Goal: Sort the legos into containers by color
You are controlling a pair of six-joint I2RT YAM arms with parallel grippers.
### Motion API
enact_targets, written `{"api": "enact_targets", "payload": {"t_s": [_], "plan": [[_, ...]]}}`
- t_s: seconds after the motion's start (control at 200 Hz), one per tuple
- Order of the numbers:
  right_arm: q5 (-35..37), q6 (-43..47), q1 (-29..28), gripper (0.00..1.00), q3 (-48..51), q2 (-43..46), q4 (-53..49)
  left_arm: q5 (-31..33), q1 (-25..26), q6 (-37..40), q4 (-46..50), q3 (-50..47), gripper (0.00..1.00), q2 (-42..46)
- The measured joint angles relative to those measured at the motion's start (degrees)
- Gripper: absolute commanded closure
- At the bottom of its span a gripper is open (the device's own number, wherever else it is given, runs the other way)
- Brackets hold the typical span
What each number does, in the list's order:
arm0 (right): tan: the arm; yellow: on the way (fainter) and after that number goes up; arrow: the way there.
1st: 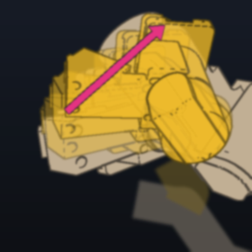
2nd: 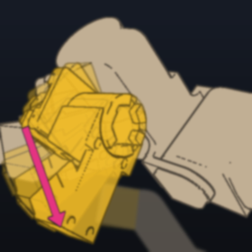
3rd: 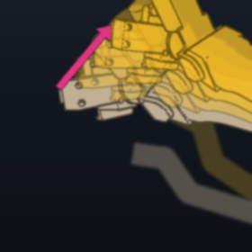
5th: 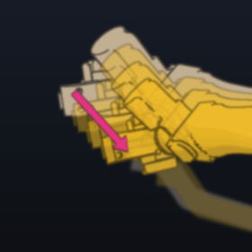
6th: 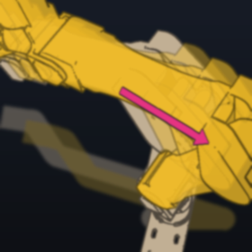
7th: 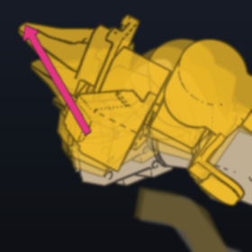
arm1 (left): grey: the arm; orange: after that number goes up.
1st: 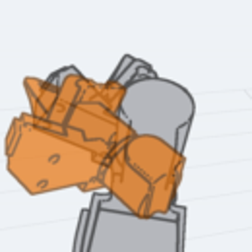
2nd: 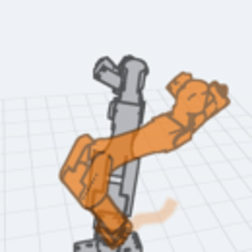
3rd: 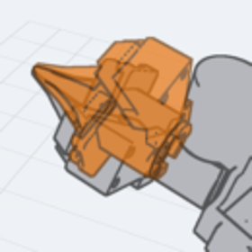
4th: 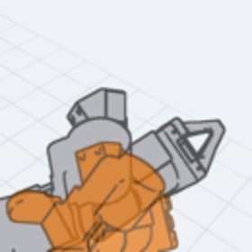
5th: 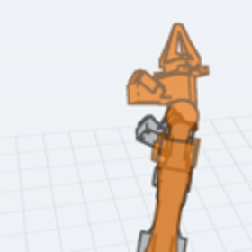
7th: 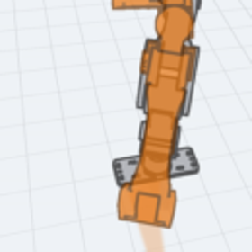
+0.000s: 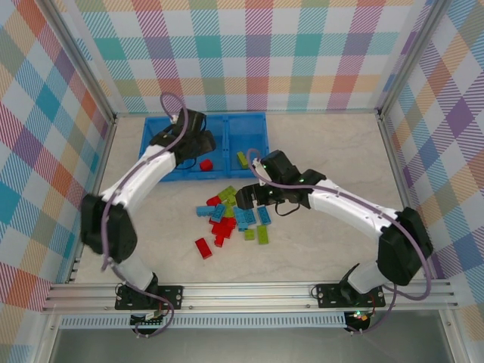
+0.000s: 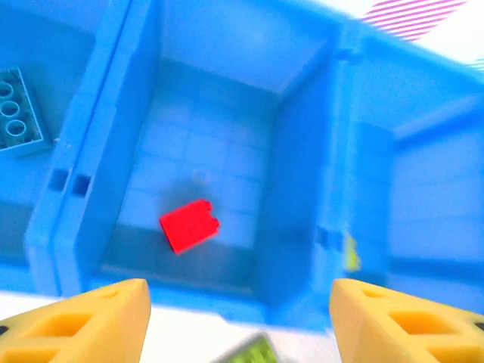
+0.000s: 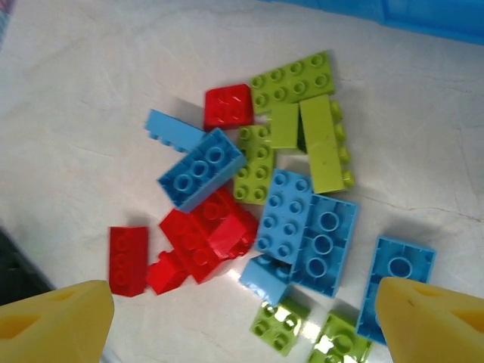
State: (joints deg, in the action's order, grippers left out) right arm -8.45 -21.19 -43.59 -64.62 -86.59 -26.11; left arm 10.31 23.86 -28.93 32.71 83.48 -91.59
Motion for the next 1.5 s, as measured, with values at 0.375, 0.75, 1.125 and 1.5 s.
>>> {"api": "enact_targets", "payload": {"t_s": [0.375, 0.75, 1.125, 1.5], "plan": [[2.71, 7.23, 0.0, 0.27, -8.46, -18.75, -0.33, -8.83, 10.78, 20.68, 5.18, -16.41, 0.25, 33.55], [4.5, 8.61, 0.0, 0.48, -12.7, -26.21, -0.37, -19.89, 10.99, 39.58, 10.69, -31.76, 0.0, 47.3], [6.45, 8.24, 0.0, 0.77, -14.45, -27.69, 0.31, -23.19, 11.74, 51.32, 10.95, -39.58, 0.0, 46.95], [10.67, 8.39, 0.0, 0.79, -11.74, -16.48, 1.97, -19.34, 11.76, 52.33, 7.3, -42.12, 0.0, 50.1]]}}
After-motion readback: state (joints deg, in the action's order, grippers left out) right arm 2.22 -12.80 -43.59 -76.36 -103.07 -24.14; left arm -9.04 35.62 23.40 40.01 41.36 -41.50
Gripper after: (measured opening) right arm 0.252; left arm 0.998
